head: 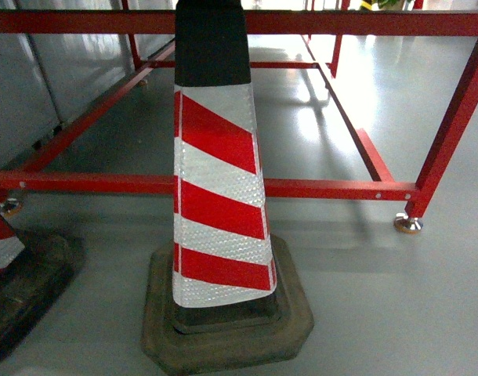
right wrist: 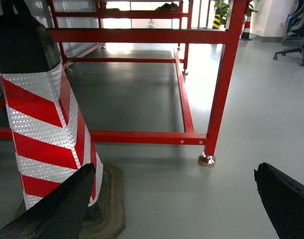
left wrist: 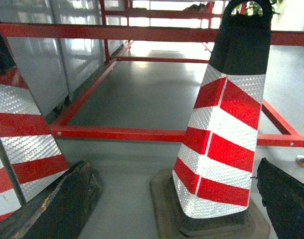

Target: Pick blue part to blue bin on bottom shelf

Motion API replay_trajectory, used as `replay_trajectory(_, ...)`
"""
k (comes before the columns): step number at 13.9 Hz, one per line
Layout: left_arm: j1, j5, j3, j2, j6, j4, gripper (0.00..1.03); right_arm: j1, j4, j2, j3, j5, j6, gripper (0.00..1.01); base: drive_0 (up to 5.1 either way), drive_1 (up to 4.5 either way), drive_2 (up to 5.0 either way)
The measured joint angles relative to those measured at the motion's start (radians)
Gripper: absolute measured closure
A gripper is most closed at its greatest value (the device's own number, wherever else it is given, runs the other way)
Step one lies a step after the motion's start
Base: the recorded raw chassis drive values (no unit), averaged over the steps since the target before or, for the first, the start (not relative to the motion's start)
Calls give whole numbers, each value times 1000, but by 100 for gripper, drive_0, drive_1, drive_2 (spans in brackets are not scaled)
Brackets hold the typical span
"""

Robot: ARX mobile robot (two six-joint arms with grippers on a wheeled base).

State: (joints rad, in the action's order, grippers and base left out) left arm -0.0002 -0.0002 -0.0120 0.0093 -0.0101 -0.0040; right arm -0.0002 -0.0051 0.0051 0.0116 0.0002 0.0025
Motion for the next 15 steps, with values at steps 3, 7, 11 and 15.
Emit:
replay_trajectory(3,0,0,0,0,0,0,5,0,0,0,0,0,0,3,0,0,0)
replay_trajectory(7,0,0,0,0,0,0,5,0,0,0,0,0,0,3,0,0,0)
replay_trajectory(11,0,-2,0,0,0,-1,5,0,0,0,0,0,0,3,0,0,0)
replay_trajectory(15,0,-2,0,0,0,-1,5,0,0,0,0,-2,0,3,0,0,0)
